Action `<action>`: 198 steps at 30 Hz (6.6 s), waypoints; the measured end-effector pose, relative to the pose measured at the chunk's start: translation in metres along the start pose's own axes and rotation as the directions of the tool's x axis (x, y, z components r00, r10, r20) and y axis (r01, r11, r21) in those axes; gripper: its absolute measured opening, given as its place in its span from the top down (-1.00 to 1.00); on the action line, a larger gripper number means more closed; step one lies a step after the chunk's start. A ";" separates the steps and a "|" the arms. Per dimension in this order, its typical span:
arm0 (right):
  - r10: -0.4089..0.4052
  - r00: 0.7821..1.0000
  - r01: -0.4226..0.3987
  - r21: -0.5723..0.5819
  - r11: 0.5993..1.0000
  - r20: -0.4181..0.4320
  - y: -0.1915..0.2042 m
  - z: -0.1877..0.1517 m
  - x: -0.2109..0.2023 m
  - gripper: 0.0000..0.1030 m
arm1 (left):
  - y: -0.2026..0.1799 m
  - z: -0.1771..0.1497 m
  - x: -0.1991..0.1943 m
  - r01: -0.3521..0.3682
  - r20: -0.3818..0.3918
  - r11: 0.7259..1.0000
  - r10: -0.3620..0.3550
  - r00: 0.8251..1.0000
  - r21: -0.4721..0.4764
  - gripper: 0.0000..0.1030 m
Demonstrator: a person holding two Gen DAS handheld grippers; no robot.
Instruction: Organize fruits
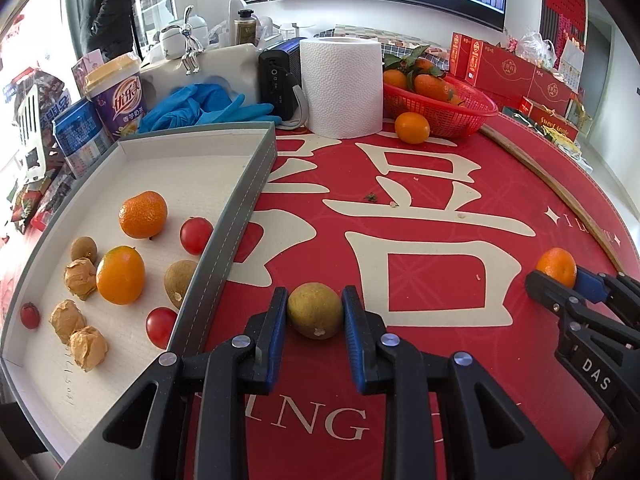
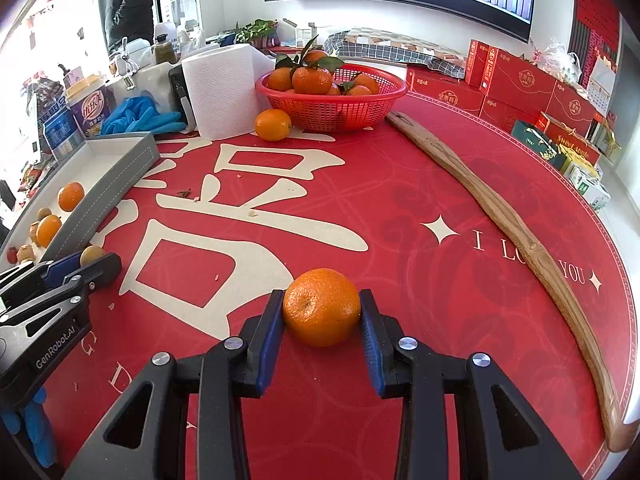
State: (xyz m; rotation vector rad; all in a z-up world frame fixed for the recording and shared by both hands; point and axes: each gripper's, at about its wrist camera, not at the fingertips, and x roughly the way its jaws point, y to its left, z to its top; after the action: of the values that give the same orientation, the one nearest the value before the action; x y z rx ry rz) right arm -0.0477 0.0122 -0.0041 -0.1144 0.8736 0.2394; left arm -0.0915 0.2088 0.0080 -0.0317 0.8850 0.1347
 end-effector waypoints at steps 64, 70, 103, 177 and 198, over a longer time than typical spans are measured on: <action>0.163 0.985 -0.161 0.026 0.987 -0.065 0.017 0.030 -0.022 0.29 | 0.041 0.021 -0.044 0.103 0.007 0.994 -0.103 0.995 -0.043 0.43; 0.214 0.975 -0.219 -0.068 0.973 -0.065 0.065 0.060 -0.023 0.29 | 0.093 0.034 -0.056 0.017 0.053 0.996 -0.012 0.999 -0.090 0.43; 0.282 0.925 -0.351 -0.292 0.890 -0.254 0.223 0.100 0.039 0.29 | 0.185 0.025 -0.018 -0.136 -0.058 0.970 0.126 0.990 -0.200 0.43; 0.201 0.956 -0.269 -0.368 0.890 -0.214 0.225 0.103 0.013 -1.00 | 0.144 0.022 -0.039 -0.194 -0.093 0.976 0.186 0.978 -0.099 -1.00; 0.202 0.956 -0.270 -0.375 0.887 -0.211 0.222 0.099 0.009 -1.00 | 0.143 0.017 -0.037 -0.162 -0.108 0.979 0.149 0.983 -0.123 -1.00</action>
State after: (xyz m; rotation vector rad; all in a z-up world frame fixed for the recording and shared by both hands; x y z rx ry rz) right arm -0.0252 0.2474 0.0516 -0.4163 0.9965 0.6477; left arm -0.1202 0.3485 0.0515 -0.0928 0.9760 0.3405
